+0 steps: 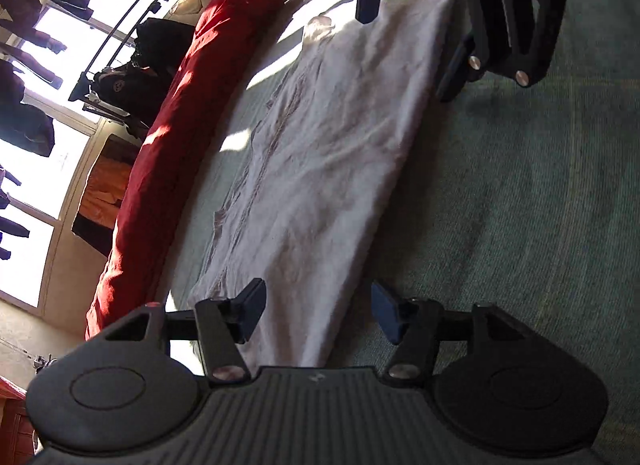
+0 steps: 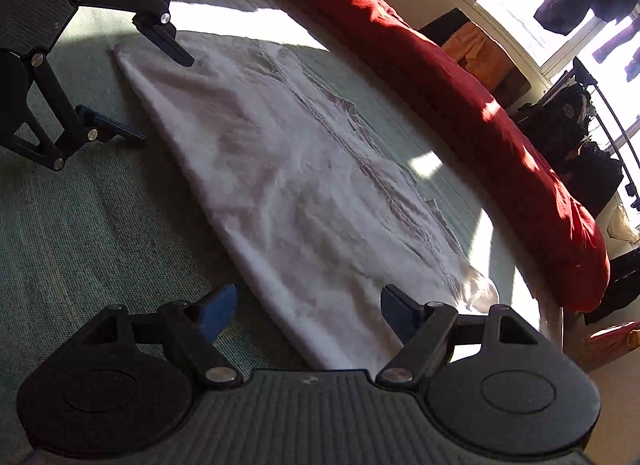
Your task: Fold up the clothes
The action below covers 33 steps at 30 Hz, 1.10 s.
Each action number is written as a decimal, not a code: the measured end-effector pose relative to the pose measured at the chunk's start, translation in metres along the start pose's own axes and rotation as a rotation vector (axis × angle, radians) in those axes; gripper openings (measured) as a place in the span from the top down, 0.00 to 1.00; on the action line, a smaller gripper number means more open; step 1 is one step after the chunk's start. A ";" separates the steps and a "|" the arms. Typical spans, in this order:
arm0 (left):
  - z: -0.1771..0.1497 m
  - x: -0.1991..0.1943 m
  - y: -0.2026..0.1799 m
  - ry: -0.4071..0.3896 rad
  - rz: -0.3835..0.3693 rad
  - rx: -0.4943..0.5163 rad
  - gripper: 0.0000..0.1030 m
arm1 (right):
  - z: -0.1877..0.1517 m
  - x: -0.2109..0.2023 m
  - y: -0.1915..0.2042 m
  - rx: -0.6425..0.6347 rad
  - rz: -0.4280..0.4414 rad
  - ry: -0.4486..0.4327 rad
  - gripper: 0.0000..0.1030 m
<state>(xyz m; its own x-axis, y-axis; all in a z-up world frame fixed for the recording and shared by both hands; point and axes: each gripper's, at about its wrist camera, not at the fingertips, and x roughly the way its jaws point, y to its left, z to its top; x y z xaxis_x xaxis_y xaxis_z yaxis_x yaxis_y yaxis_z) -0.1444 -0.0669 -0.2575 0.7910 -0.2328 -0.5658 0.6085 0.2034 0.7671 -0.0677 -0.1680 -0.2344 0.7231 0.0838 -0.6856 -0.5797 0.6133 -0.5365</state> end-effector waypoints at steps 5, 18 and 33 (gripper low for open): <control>0.010 0.021 0.000 -0.046 0.041 0.067 0.40 | 0.012 0.019 0.023 -0.143 -0.067 -0.058 0.19; -0.051 0.061 0.035 0.088 0.137 0.106 0.33 | -0.048 0.051 -0.039 -0.244 -0.284 0.059 0.11; -0.045 0.090 0.037 0.058 0.189 0.268 0.33 | -0.033 0.083 -0.050 -0.303 -0.287 0.010 0.22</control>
